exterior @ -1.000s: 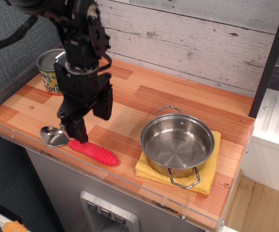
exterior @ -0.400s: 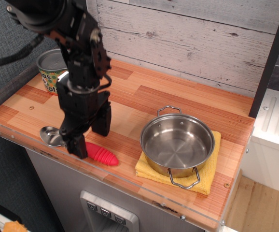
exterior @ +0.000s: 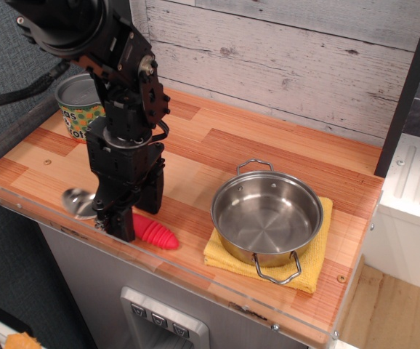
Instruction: Place the spatula on the far edge of the table
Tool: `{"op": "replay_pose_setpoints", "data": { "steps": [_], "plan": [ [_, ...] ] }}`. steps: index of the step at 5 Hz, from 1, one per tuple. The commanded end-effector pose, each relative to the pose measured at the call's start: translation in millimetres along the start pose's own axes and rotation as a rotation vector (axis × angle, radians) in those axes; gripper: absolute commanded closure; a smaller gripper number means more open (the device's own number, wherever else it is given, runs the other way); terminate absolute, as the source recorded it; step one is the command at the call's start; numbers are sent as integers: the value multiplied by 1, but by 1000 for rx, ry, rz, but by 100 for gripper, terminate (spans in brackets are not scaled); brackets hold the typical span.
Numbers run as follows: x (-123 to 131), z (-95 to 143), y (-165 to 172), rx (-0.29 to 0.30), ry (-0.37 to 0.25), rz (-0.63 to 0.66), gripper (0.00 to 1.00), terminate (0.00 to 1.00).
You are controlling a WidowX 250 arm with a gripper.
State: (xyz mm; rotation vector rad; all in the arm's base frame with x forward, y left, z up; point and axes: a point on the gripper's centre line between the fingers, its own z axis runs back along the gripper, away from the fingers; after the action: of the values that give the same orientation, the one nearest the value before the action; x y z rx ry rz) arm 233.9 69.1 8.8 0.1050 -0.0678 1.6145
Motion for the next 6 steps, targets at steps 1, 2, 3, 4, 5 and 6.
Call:
{"op": "replay_pose_setpoints", "data": {
  "steps": [1,2,3,4,5,6],
  "plan": [
    [-2,8,0,11,-1,-50,100,0],
    [5,15,-5,5,6,-19,100,0],
    [15,29,-15,-52,-19,-8,100,0],
    [26,52,-30,-104,-3,52,100,0],
    [28,77,-50,-196,1,80,100,0],
    [26,94,-67,-254,16,119,100,0]
  ]
}}
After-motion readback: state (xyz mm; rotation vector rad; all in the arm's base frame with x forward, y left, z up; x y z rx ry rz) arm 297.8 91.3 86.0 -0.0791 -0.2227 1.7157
